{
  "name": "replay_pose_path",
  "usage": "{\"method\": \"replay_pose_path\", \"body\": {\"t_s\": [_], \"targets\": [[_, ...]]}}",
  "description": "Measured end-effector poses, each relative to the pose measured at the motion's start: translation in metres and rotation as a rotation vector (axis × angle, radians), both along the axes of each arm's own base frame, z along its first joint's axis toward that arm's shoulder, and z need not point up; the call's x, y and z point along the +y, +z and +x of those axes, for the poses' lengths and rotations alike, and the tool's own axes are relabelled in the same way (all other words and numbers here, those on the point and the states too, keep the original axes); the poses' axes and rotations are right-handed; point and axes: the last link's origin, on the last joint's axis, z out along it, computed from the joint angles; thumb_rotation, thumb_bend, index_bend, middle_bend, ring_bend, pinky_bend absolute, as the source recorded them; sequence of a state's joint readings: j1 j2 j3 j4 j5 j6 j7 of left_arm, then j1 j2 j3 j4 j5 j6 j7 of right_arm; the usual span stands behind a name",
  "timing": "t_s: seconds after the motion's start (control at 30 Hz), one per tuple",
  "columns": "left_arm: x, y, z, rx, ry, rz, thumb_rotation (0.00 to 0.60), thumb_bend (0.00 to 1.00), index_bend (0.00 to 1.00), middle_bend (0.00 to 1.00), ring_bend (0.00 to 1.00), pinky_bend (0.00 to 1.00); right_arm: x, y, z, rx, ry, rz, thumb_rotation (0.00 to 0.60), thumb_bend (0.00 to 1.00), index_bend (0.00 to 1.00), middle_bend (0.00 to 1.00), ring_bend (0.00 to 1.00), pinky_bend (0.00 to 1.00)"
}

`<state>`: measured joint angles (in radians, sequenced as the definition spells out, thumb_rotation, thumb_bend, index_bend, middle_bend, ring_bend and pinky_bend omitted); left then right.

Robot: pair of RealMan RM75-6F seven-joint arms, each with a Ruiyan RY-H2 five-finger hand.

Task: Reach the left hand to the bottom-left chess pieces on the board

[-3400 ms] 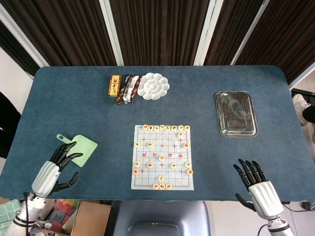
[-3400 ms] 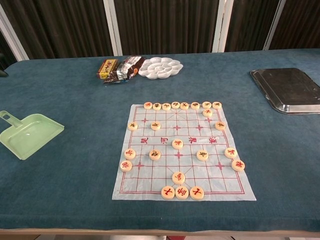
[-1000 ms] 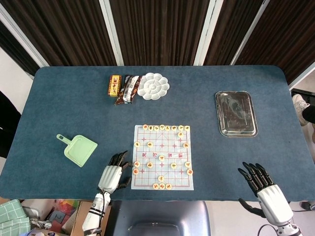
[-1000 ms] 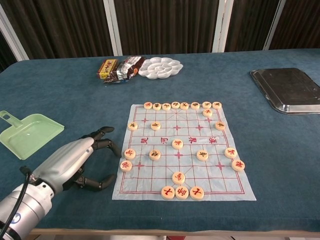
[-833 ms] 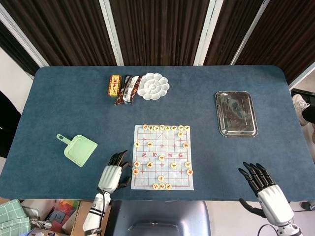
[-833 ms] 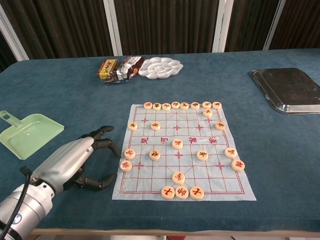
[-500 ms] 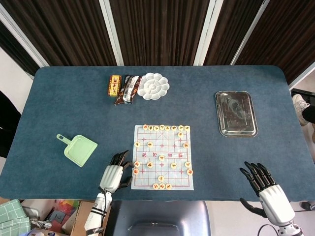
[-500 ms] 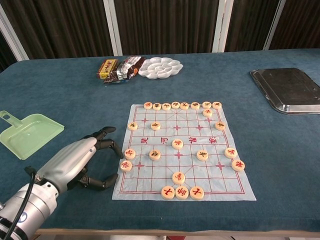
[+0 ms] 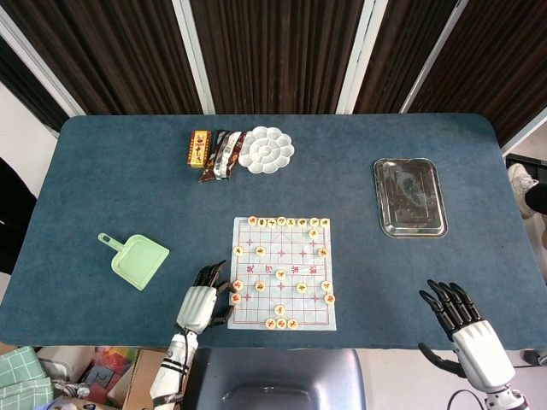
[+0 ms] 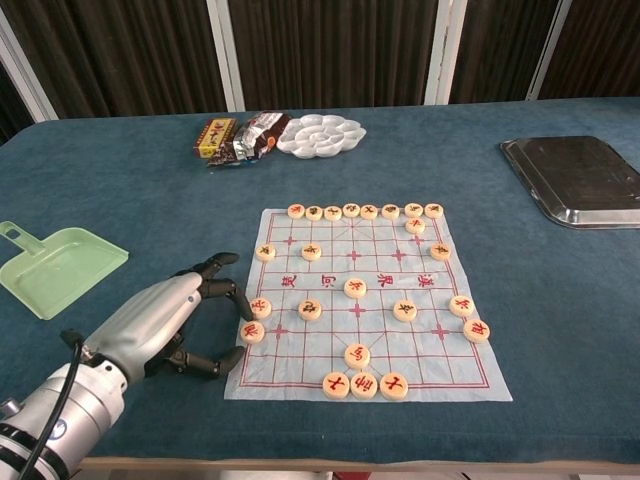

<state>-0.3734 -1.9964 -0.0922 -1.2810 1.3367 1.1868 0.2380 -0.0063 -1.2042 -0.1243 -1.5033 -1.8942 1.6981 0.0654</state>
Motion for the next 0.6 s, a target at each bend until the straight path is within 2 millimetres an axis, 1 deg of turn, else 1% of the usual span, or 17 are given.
{"method": "replay_pose_path", "body": {"t_s": [0.37, 0.6], "targets": [[0.0017, -0.0044, 0.0031, 0.002, 0.011, -0.011, 0.6, 0.34, 0.44, 0.0, 0.0, 0.07, 0.001, 0.002, -0.001, -0.005, -0.002, -0.002, 0.6, 0.36, 0.0, 0.0, 0.0, 0.0], [0.0021, -0.0055, 0.0038, 0.004, 0.01, -0.012, 0.6, 0.33, 0.52, 0.01, 0.0, 0.07, 0.0014, 0.0018, -0.0011, -0.005, -0.003, -0.002, 0.6, 0.36, 0.0, 0.0, 0.0, 0.0]]}}
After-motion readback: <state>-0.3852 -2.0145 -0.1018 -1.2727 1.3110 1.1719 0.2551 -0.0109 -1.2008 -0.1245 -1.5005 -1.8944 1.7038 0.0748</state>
